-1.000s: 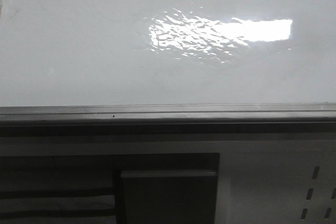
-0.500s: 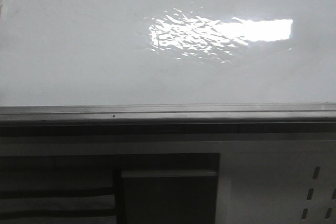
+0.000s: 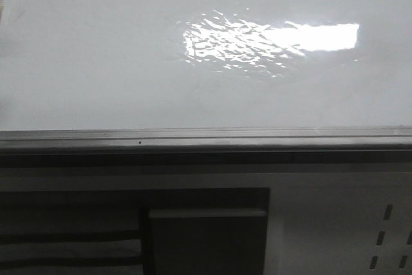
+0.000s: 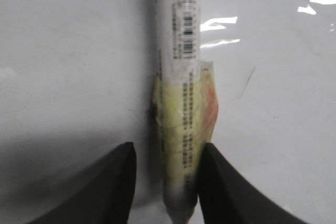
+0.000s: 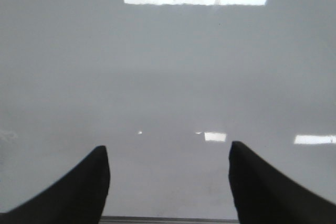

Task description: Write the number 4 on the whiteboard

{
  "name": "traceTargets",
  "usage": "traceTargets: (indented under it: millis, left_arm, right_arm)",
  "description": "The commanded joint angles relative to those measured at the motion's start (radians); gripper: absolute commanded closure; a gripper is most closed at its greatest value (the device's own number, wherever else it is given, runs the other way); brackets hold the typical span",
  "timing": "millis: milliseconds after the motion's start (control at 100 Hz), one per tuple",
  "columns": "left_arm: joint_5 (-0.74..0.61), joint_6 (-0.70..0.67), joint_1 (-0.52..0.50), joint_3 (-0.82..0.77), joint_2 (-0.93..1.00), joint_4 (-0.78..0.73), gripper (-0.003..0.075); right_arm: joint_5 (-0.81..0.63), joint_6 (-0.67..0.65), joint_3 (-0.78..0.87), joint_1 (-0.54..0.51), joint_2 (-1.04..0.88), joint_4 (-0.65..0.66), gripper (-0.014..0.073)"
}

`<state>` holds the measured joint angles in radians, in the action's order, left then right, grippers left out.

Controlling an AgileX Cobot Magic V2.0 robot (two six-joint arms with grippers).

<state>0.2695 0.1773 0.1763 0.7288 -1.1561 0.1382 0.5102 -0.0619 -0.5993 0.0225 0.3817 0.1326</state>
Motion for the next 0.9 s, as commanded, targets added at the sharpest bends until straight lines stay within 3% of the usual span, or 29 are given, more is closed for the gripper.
traceTargets:
  millis: [0, 190, 560, 790, 890]
  left_arm:
    - [-0.068, -0.002, 0.009, 0.035, 0.016, 0.001, 0.0502]
    - [-0.068, -0.002, 0.009, 0.035, 0.016, -0.011, 0.0556]
    - [-0.074, -0.002, 0.009, 0.035, 0.016, -0.018, 0.0741]
    - [-0.06, -0.002, 0.011, 0.039, 0.02, -0.018, 0.0741]
    - [0.065, 0.041, 0.035, 0.089, 0.021, -0.021, 0.0741]
  right_arm:
    - [-0.082, 0.004, -0.036, -0.006, 0.017, 0.01, 0.0158]
    - [-0.082, 0.004, -0.036, -0.006, 0.017, 0.01, 0.0158]
    - [-0.068, 0.004, -0.036, -0.006, 0.017, 0.01, 0.0158]
    - [-0.024, 0.004, -0.054, -0.006, 0.019, -0.027, 0.0158]
    - [0.097, 0.038, -0.114, -0.003, 0.056, -0.072, 0.0158]
